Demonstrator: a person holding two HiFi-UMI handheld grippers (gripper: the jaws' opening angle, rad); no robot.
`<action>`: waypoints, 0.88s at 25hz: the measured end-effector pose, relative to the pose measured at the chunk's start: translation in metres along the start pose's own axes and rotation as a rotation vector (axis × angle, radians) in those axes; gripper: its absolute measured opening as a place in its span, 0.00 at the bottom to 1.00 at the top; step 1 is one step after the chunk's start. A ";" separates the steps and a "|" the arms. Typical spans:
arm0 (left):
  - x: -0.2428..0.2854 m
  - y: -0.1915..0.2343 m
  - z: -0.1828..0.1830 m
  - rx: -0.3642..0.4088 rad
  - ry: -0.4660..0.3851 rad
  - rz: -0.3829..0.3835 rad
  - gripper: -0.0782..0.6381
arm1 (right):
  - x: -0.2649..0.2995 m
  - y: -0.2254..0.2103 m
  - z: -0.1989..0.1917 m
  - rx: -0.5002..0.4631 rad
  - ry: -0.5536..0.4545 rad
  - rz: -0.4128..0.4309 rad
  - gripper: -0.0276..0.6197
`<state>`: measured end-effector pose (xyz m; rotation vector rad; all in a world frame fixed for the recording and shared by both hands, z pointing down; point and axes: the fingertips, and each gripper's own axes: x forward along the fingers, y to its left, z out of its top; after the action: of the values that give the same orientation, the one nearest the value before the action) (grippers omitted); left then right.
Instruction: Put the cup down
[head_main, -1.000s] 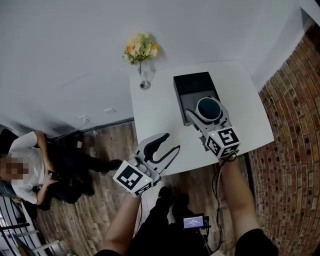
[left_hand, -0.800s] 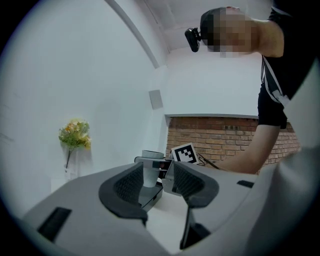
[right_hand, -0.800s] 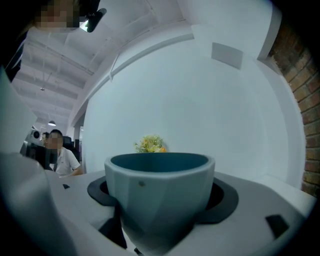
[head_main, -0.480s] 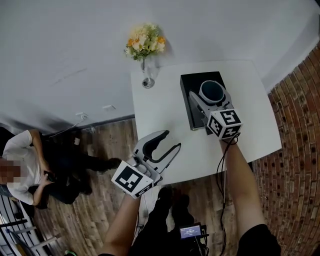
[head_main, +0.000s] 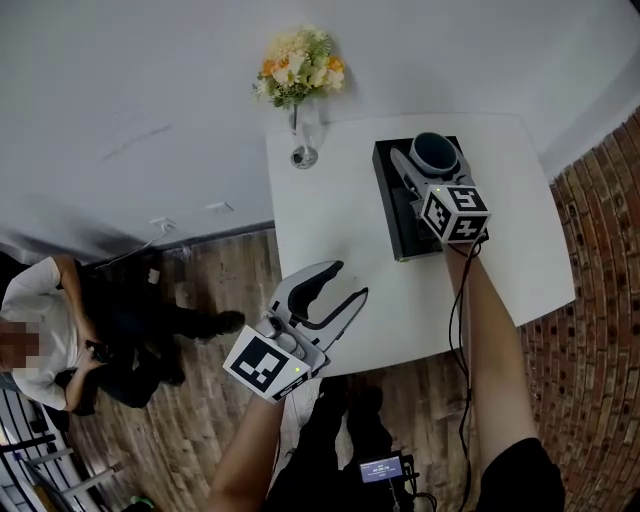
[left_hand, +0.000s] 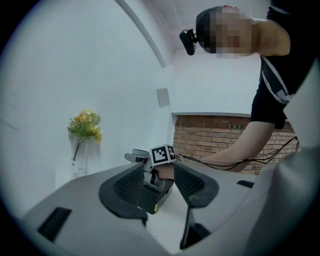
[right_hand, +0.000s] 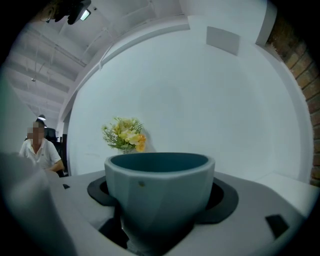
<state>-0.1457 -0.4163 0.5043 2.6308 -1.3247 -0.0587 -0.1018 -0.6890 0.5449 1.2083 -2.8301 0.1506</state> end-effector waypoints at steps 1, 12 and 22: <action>0.000 0.001 -0.001 -0.001 0.000 0.000 0.37 | 0.003 -0.001 0.000 -0.001 -0.003 -0.003 0.69; 0.006 0.009 -0.005 -0.009 -0.013 0.000 0.37 | 0.041 0.001 0.004 -0.057 -0.012 0.022 0.69; 0.003 0.009 -0.021 -0.014 0.034 -0.004 0.37 | 0.046 0.004 -0.003 -0.070 -0.021 0.031 0.69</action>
<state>-0.1490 -0.4206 0.5266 2.6104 -1.3035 -0.0236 -0.1368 -0.7187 0.5523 1.1591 -2.8474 0.0408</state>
